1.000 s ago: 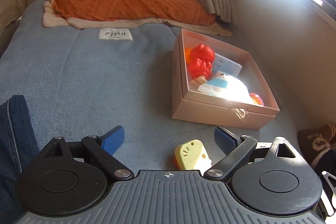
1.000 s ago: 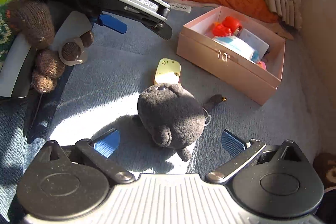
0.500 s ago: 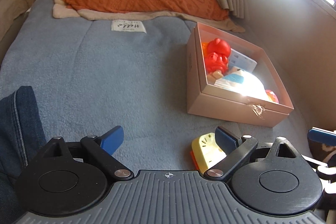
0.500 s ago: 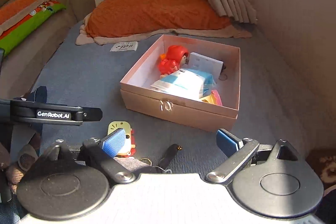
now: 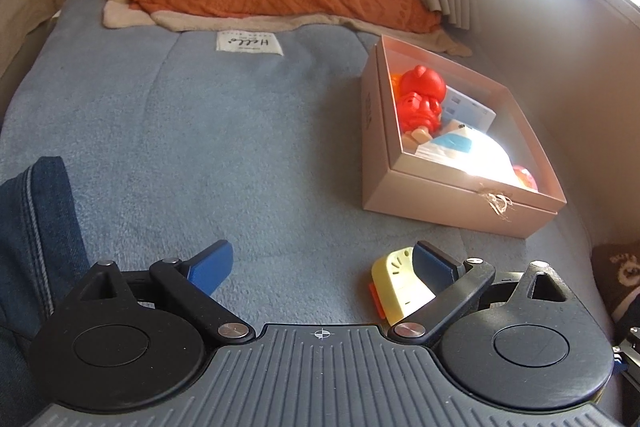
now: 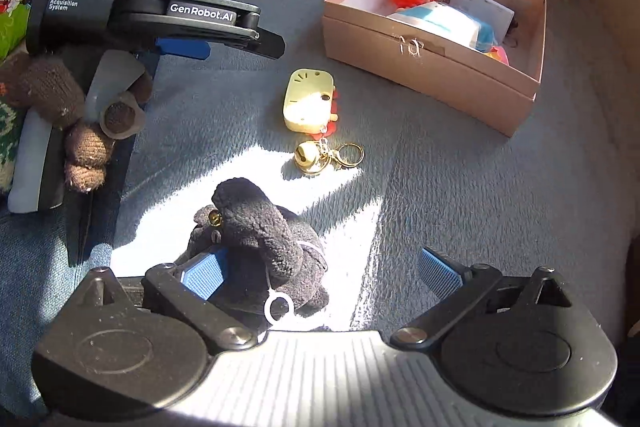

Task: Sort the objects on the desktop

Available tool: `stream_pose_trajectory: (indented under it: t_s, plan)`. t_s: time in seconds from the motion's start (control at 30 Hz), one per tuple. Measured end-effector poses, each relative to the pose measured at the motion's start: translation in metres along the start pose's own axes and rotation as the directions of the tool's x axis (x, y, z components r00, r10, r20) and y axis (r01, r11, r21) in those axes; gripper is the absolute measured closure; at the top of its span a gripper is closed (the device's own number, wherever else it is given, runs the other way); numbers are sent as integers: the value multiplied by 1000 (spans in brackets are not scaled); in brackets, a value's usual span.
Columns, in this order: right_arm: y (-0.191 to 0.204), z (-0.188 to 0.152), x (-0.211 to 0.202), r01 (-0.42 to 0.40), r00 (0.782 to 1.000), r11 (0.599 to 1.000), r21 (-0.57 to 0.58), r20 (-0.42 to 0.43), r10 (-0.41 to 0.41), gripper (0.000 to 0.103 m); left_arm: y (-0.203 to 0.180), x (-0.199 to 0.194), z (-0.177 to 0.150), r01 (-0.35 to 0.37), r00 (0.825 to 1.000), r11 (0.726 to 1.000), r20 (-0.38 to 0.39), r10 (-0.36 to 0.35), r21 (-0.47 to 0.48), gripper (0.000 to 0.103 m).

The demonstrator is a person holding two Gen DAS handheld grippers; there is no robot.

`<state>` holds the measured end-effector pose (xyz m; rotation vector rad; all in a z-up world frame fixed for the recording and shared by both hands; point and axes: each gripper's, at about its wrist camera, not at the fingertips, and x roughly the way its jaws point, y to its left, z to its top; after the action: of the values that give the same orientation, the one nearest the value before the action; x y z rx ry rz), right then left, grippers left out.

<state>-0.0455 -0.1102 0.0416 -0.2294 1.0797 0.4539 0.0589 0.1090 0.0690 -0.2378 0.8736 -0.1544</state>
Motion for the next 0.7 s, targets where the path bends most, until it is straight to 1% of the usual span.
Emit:
stream_pose_trajectory:
  t_s: [0.1, 0.2, 0.27, 0.3, 0.37, 0.43, 0.5, 0.67, 0.7]
  plan:
    - [5, -4, -9, 33, 999, 999, -42, 12, -33, 2, 2, -1, 0, -2, 1000, 1000, 3, 2, -8, 3]
    - [16, -5, -11, 21, 999, 995, -94, 26, -19, 2, 3, 0, 0, -6, 1000, 1000, -3, 6, -14, 3]
    - [25, -5, -4, 22, 999, 992, -124, 35, -17, 1, 2, 1, -1, -7, 1000, 1000, -7, 7, -7, 3]
    - [28, -4, 0, 21, 999, 992, -128, 38, -16, 0, 1, 2, -1, -9, 1000, 1000, -9, 9, -4, 3]
    - [34, 2, 13, -8, 999, 993, -121, 50, 14, 0, 1, 3, -3, -13, 1000, 1000, -13, 13, 3, 3]
    - [37, 10, 26, -54, 997, 995, -87, 47, 58, 0, 0, 4, -3, -14, 1000, 1000, -15, 14, 6, 3]
    - [40, 16, 34, -82, 996, 995, -64, 43, 84, 0, -1, 4, -3, -15, 1000, 1000, -14, 16, 8, 3]
    - [52, 19, 38, -84, 995, 991, -106, 44, 89, 0, -1, 3, -4, -7, 1000, 1000, -2, 8, 14, 3]
    - [54, 18, 38, -81, 996, 990, -113, 37, 86, 2, -1, 4, -3, -13, 1000, 1000, -4, 13, 16, 3]
